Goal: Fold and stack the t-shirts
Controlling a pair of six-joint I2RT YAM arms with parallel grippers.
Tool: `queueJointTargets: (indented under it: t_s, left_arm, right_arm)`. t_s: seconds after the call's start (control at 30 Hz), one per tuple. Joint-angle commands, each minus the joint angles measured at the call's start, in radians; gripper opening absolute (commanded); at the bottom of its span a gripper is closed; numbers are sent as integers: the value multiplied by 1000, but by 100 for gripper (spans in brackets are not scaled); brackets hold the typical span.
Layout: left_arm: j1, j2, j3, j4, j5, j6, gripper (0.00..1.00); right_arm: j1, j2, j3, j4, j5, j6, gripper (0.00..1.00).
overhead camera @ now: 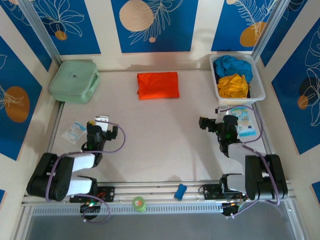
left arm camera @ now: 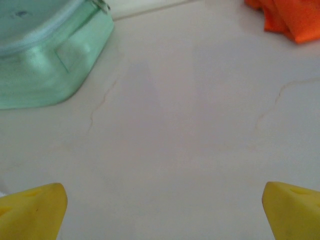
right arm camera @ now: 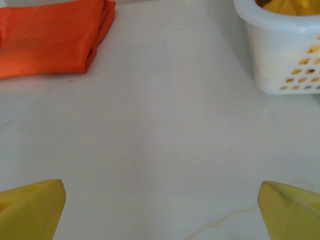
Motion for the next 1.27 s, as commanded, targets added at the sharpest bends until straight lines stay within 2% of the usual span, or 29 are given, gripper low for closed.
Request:
queueJointTargets:
  t_s: [0.0, 0.03, 0.1, 0.13, 0.2, 0.23, 0.3, 0.37, 0.4, 1.23]
  left_arm:
    - [28, 112, 23, 270, 33, 11, 99]
    - [28, 159, 25, 317, 48, 14, 99]
    - [28, 274, 25, 441, 82, 37, 99]
    - [26, 285, 15, 474, 82, 42, 99]
    - [37, 246, 38, 369, 82, 17, 99]
    - [41, 248, 63, 331, 91, 20, 99]
    - [64, 231, 144, 145, 154, 7, 99]
    - [127, 233, 184, 69, 259, -38, 99]
    - [143, 232, 184, 65, 281, -51, 99]
    - [145, 232, 180, 75, 287, -47, 99]
  right_arm:
    - [8, 69, 0, 247, -34, -54, 99]
    - [6, 95, 10, 243, -41, -53, 99]
    - [4, 174, -5, 338, -76, -67, 99]
    - [8, 208, -19, 392, -85, -76, 99]
    - [14, 252, -28, 469, -81, -78, 99]
    - [12, 234, -4, 394, -83, -81, 99]
    - [-11, 245, 76, 255, -116, -65, 99]
    - [-63, 245, 96, 205, -163, -15, 99]
    - [-50, 248, 97, 217, -140, -18, 99]
    - [-42, 244, 99, 206, -121, -21, 99]
